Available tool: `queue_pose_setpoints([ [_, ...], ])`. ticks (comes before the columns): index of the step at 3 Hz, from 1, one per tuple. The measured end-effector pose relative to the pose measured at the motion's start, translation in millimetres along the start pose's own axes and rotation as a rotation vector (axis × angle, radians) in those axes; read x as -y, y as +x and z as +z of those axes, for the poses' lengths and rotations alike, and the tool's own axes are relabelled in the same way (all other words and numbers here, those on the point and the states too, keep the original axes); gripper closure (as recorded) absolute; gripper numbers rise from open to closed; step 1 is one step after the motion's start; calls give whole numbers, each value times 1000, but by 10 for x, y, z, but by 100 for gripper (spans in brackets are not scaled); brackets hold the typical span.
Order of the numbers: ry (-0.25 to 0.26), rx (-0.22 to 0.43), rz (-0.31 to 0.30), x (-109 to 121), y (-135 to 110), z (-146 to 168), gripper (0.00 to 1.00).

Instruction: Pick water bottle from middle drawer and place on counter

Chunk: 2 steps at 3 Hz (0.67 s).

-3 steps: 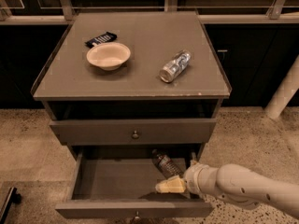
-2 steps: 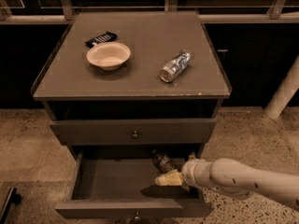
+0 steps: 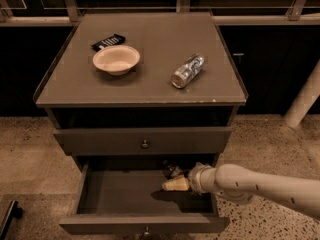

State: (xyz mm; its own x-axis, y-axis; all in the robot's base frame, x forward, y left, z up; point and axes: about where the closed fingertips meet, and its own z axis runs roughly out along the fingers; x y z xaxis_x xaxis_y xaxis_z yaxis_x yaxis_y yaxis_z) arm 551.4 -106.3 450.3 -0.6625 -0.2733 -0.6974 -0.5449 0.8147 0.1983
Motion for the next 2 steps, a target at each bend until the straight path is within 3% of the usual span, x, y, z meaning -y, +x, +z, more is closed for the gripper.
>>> queue_pose_setpoints([
  [2, 15, -28, -16, 141, 56, 374, 0],
])
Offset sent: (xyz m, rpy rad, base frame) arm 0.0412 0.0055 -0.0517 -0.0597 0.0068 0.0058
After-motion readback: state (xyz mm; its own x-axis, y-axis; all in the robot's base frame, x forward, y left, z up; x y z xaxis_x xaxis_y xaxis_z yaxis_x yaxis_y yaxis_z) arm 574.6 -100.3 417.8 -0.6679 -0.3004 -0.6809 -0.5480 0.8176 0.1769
